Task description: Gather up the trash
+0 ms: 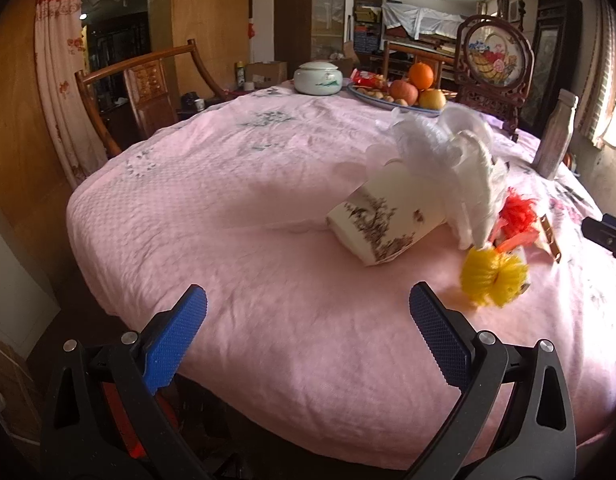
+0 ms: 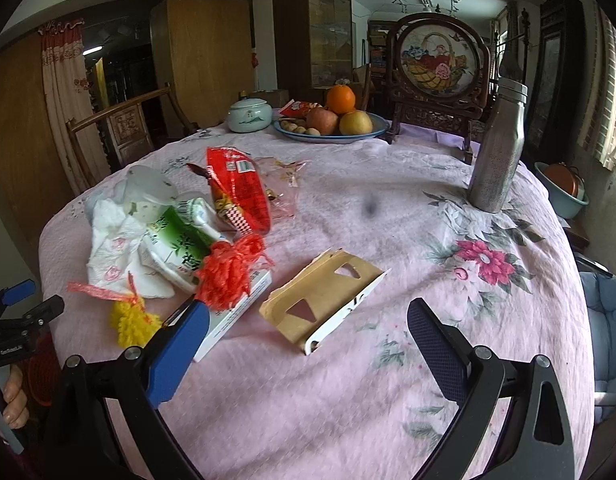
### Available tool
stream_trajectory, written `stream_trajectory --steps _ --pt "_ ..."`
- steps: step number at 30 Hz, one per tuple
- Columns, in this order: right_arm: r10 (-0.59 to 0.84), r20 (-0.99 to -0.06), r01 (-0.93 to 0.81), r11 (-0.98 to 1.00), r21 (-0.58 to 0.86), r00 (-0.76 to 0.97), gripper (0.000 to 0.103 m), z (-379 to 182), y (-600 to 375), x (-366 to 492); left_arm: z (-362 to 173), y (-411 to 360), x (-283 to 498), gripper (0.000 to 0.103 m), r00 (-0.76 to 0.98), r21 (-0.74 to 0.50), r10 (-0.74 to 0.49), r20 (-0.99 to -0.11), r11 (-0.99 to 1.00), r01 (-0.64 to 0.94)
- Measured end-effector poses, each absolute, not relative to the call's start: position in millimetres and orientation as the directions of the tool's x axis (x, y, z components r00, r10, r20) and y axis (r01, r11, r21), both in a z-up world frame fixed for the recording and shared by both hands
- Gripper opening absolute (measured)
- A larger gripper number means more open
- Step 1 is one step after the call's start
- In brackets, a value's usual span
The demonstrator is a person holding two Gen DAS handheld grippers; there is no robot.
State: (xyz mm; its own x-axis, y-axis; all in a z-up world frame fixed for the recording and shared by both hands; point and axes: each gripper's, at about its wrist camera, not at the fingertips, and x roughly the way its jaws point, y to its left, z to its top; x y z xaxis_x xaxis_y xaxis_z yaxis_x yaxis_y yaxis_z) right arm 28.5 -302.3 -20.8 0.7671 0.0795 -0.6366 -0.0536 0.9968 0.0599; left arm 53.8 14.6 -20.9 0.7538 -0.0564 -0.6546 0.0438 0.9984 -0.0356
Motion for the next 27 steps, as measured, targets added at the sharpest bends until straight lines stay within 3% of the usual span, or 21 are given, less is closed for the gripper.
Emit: stream_trajectory --steps 7,12,14,16,19,27 --pt "0.173 -0.664 -0.040 0.977 0.211 0.727 0.098 -39.0 -329.7 42.5 12.0 -28.2 81.7 0.097 0.741 -0.131 -0.264 -0.618 0.963 0.234" --pt "0.184 -0.652 -0.047 0.974 0.222 0.735 0.098 -36.3 -329.2 39.7 1.8 -52.8 114.3 0.097 0.721 -0.121 -0.269 -0.639 0.960 0.252" --pt "0.193 -0.648 -0.056 0.972 0.227 0.737 0.098 -35.1 -328.3 38.1 -8.9 -51.4 119.9 0.083 0.688 -0.175 -0.301 -0.660 0.952 0.249" --pt "0.193 -0.643 -0.062 0.973 0.221 0.741 0.098 -33.1 -326.8 36.2 -15.6 -48.4 119.8 0.049 0.660 -0.228 -0.351 -0.664 0.936 0.268" --pt "0.187 -0.629 -0.074 0.977 0.201 0.755 0.098 -29.9 -322.8 32.8 -16.5 -38.9 113.7 0.024 0.665 -0.262 -0.374 -0.646 0.927 0.268" --pt "0.174 -0.623 -0.080 0.981 0.176 0.762 0.098 -28.3 -320.6 31.8 16.3 6.6 75.4 0.020 0.734 -0.291 -0.378 -0.564 0.923 0.251"
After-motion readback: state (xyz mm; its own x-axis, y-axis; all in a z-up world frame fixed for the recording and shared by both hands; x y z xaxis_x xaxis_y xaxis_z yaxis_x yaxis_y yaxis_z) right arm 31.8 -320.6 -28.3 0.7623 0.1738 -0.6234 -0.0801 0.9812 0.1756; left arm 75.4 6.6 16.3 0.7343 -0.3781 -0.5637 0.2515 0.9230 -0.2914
